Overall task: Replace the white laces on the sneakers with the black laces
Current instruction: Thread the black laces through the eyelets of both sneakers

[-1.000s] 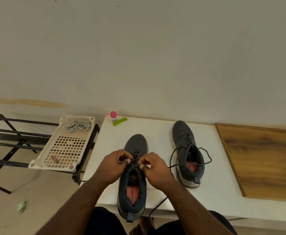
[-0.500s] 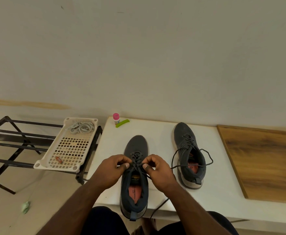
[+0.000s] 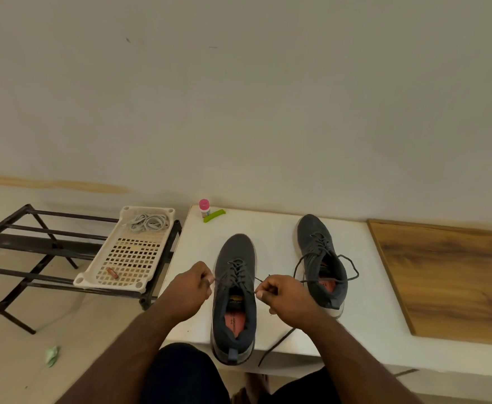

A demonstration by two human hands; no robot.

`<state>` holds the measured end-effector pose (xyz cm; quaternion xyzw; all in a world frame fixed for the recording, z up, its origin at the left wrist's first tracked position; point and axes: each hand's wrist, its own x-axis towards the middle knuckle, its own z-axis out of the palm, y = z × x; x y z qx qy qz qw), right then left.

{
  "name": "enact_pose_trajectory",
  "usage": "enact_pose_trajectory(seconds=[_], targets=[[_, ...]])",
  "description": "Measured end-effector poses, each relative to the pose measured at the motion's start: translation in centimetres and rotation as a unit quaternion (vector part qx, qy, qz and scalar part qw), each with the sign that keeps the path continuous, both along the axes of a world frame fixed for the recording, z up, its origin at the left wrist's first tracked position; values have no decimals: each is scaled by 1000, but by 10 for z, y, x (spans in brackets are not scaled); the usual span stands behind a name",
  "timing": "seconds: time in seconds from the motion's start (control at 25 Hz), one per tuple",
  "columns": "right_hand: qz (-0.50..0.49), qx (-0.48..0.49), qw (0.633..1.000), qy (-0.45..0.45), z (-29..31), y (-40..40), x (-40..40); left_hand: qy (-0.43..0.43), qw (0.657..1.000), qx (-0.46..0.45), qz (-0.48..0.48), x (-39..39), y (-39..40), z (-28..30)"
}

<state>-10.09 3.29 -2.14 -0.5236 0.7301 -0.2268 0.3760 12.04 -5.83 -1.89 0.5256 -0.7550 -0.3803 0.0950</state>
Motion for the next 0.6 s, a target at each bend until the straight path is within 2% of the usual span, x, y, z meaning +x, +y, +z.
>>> enact_pose_trajectory(seconds=[0.16, 0.24, 0.32, 0.44, 0.52, 0.6], targets=[[-1, 12, 999, 37, 19, 2, 5, 4, 999, 17, 30, 12, 4, 11], [-29, 8, 1000, 9, 38, 4, 5, 37, 998, 21, 41, 16, 2, 26], [-83, 6, 990, -117, 68, 4, 2, 128, 987, 56, 80, 16, -3, 51], [-122, -11, 930, -347, 118, 1, -2, 302, 928, 152, 156, 13, -6, 97], [-114, -47, 892, -434, 148, 0, 0, 387, 884, 207, 159, 11, -4, 128], [-101, -86, 878, -460, 171, 0, 6, 436, 855, 243, 141, 9, -1, 155]])
